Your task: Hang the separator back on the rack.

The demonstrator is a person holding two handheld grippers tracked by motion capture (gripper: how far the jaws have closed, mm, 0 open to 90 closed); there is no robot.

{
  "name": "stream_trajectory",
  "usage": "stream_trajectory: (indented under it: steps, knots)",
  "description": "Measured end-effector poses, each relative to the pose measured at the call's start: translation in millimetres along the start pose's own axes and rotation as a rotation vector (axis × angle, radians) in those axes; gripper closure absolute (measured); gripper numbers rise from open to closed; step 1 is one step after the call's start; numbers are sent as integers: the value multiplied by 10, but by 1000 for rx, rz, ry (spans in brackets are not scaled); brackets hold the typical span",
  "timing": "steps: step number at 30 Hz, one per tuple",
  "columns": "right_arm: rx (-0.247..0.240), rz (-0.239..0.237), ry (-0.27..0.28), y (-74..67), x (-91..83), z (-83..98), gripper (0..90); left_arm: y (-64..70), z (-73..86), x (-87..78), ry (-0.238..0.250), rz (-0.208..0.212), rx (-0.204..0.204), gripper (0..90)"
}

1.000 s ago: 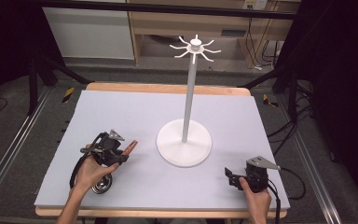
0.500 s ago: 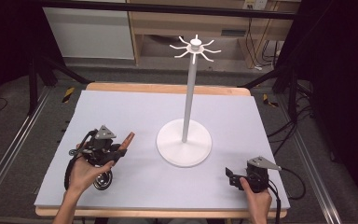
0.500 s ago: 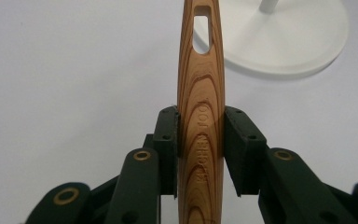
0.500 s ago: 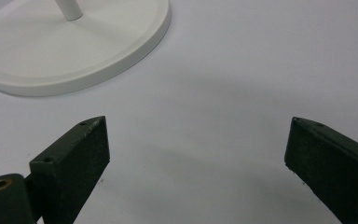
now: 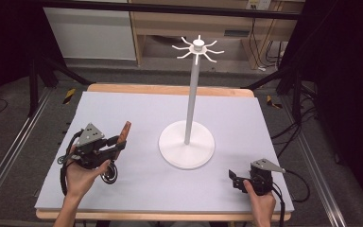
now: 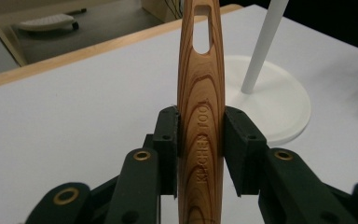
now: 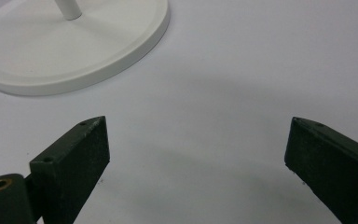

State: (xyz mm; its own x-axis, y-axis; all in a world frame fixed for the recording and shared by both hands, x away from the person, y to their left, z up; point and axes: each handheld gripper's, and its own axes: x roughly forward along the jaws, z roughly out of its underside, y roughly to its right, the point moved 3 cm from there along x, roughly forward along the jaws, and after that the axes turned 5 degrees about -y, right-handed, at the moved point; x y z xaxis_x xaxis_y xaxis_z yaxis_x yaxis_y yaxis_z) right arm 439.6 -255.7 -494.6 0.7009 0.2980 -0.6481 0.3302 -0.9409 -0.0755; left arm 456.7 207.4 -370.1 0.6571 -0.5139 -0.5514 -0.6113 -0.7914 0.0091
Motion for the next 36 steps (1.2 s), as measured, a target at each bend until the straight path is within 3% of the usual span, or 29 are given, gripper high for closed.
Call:
stream_trajectory:
  steps: [14,19,23,36]
  knots:
    - [-6,-6,-1,-33,14,0,70,48,-219,-171,133,20,-10,672]
    - [-12,-3,-3,-35,21,2,70,4,-346,-216,173,49,-19,673]
    - [-5,-5,-1,-32,10,6,70,24,-469,-272,209,48,-11,673]
    - [-12,-3,-2,-27,23,-7,70,151,-816,-340,257,59,24,673]
